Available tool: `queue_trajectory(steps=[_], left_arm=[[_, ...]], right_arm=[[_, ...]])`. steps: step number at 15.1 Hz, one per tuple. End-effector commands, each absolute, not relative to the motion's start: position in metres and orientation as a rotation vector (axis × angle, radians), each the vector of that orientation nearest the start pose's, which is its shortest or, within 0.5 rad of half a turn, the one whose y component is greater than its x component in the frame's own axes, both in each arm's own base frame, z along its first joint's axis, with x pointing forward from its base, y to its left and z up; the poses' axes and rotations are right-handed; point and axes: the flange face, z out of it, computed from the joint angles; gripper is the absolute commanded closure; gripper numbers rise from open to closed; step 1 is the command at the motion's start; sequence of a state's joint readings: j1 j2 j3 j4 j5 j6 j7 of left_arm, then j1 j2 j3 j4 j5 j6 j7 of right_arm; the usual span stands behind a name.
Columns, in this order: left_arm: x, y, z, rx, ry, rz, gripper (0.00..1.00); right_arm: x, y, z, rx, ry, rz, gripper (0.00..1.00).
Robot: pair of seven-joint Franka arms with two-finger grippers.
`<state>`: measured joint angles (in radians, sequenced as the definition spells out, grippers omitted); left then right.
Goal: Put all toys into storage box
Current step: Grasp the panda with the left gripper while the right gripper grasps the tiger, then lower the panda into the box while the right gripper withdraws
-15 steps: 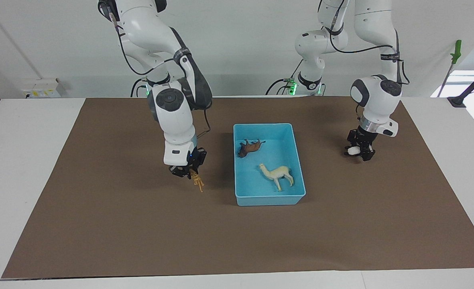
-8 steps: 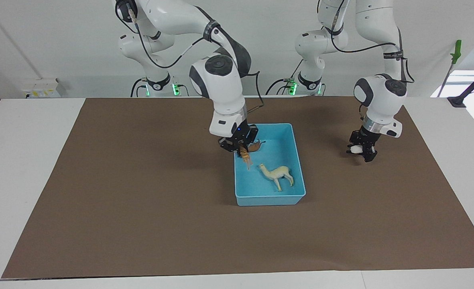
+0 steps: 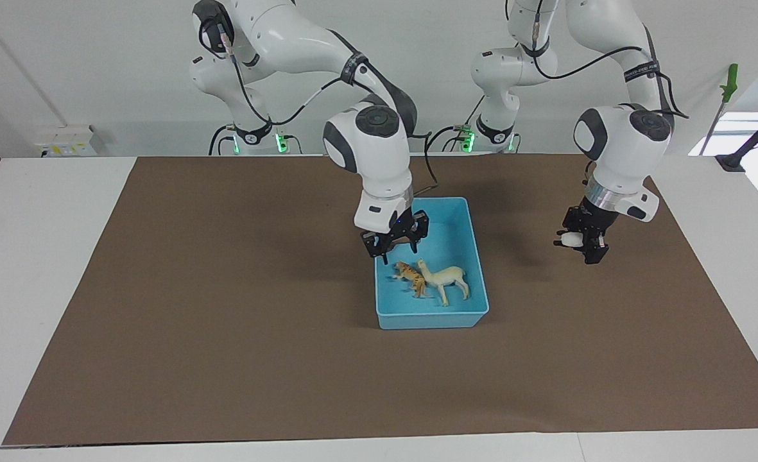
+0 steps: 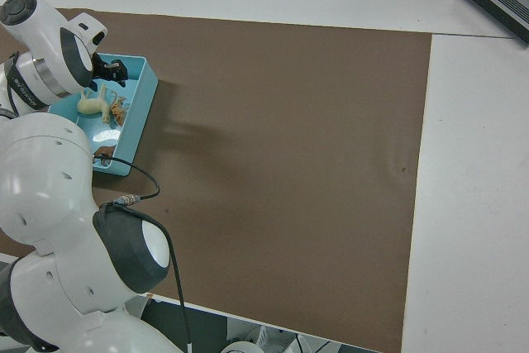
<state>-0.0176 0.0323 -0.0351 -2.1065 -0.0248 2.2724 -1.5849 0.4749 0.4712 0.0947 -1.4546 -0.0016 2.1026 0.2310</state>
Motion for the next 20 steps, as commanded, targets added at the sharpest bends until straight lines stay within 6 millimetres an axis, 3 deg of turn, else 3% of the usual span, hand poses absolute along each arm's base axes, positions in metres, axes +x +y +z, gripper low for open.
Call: queue_trajectory(steps=[1,2,4,6,7,8,9,10,12,16,18,20], left_arm=[[0.572,-0.105,0.442,-2.426,-2.181,-0.068,0.94],[0.570,-0.133,0.447,-2.434,-2.198,-0.059,0.94],[0.560,-0.186,0.451,-2.447,-2.225,-0.063,0.91],[0.543,-0.235,0.446,-2.511,-2.232,-0.085,0.83],[0.536,-0.248,0.442,-2.548,-2.236,-0.105,0.80],[0.528,-0.265,0.436,-2.605,-2.214,-0.125,0.72],[0.519,-0.275,0.429,-2.639,-2.194,-0.131,0.42],[0.513,-0.280,0.426,-2.657,-2.176,-0.132,0.00],[0.505,-0.293,0.427,-2.680,-2.142,-0.121,0.00],[0.503,-0.297,0.436,-2.665,-2.079,-0.088,0.00],[0.509,-0.290,0.452,-2.673,-2.050,-0.111,0.00],[0.514,-0.268,0.472,-2.726,-1.944,-0.134,0.00]], right_arm=[[0.634,0.285,0.476,-3.005,-0.543,-0.236,0.00],[0.645,0.247,0.487,-3.022,-0.487,-0.244,0.00],[0.643,0.191,0.514,-3.063,-0.405,-0.171,0.00],[0.627,0.138,0.540,-3.083,-0.415,-0.073,0.00],[0.615,0.119,0.558,-3.088,-0.410,-0.033,0.00],[0.605,0.107,0.572,-3.094,-0.384,-0.005,0.00],[0.595,0.087,0.586,-3.106,-0.336,0.033,0.00],[0.587,0.064,0.593,-3.113,-0.275,0.081,0.00],[0.573,0.037,0.600,-3.119,-0.190,0.169,0.00],[0.563,0.023,0.581,-3.139,-0.107,0.125,0.00],[0.557,0.023,0.567,-3.144,-0.105,0.082,0.00],[0.556,0.021,0.565,-3.144,-0.105,0.072,0.00]])
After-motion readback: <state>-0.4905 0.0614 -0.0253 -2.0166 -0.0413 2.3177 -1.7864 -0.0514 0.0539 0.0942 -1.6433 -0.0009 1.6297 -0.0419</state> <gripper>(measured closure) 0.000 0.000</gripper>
